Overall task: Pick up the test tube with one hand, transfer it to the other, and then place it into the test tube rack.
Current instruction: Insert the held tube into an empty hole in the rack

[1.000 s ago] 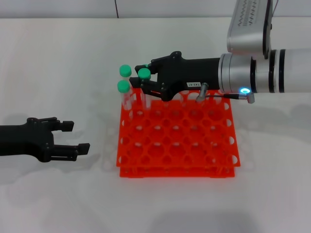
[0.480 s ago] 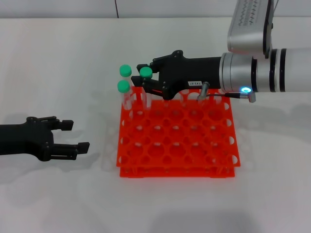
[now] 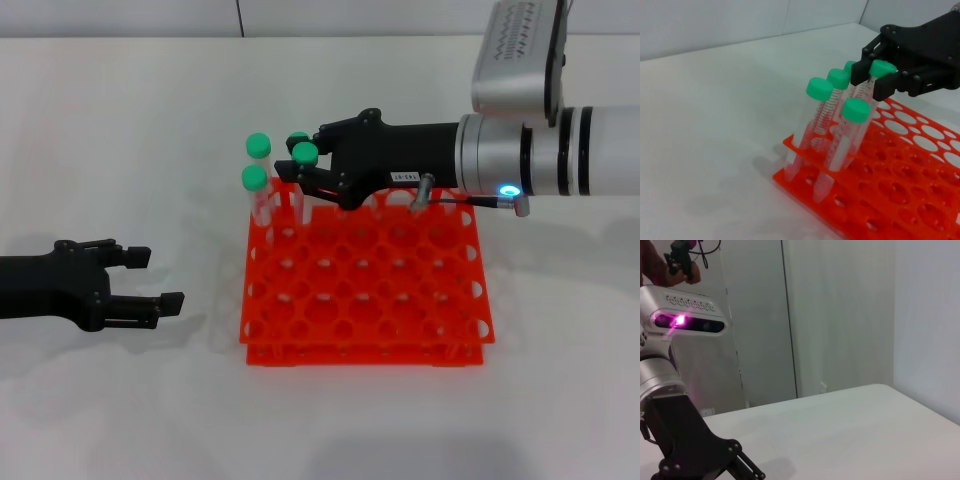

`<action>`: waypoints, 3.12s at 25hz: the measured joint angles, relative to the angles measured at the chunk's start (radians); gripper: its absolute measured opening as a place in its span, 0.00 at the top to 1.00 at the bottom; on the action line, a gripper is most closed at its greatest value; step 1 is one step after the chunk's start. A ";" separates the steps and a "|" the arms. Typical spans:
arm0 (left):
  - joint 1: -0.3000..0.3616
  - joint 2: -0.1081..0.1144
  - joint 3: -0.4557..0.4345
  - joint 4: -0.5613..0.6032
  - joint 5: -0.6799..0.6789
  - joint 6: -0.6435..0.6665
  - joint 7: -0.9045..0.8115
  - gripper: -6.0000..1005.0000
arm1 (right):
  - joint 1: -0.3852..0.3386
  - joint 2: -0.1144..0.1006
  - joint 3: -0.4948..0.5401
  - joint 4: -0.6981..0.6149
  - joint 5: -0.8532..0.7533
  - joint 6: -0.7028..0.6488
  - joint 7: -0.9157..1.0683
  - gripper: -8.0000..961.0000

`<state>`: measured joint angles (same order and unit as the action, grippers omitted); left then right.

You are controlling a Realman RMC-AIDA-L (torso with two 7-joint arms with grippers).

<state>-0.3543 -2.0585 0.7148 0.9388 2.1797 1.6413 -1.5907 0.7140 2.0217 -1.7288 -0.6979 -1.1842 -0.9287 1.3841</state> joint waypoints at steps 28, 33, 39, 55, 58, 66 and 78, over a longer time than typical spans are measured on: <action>0.000 -0.002 0.000 0.000 0.000 -0.001 0.001 0.12 | -0.012 0.003 -0.002 0.011 0.000 0.001 -0.002 0.72; 0.000 -0.002 0.000 0.000 0.000 -0.001 0.001 0.12 | -0.012 0.003 -0.002 0.011 0.000 0.001 -0.002 0.72; 0.000 -0.002 0.000 0.000 0.000 -0.001 0.002 0.12 | -0.011 0.003 -0.002 0.011 0.000 0.001 0.002 0.72; -0.003 -0.001 0.000 -0.014 0.000 -0.002 0.013 0.12 | -0.010 0.002 -0.005 0.011 0.000 -0.008 0.006 0.72; -0.003 -0.001 0.000 -0.014 0.000 -0.001 0.013 0.12 | -0.008 0.002 -0.005 0.012 0.000 -0.009 0.006 0.72; -0.003 -0.001 0.000 -0.014 0.000 -0.001 0.012 0.12 | -0.005 0.002 -0.005 0.012 0.000 -0.009 0.006 0.72; -0.003 -0.002 -0.003 -0.014 -0.003 -0.003 0.013 0.12 | -0.023 -0.003 -0.001 -0.040 0.000 -0.027 0.001 0.60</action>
<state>-0.3574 -2.0600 0.7123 0.9250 2.1767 1.6383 -1.5781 0.6908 2.0187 -1.7298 -0.7377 -1.1842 -0.9556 1.3846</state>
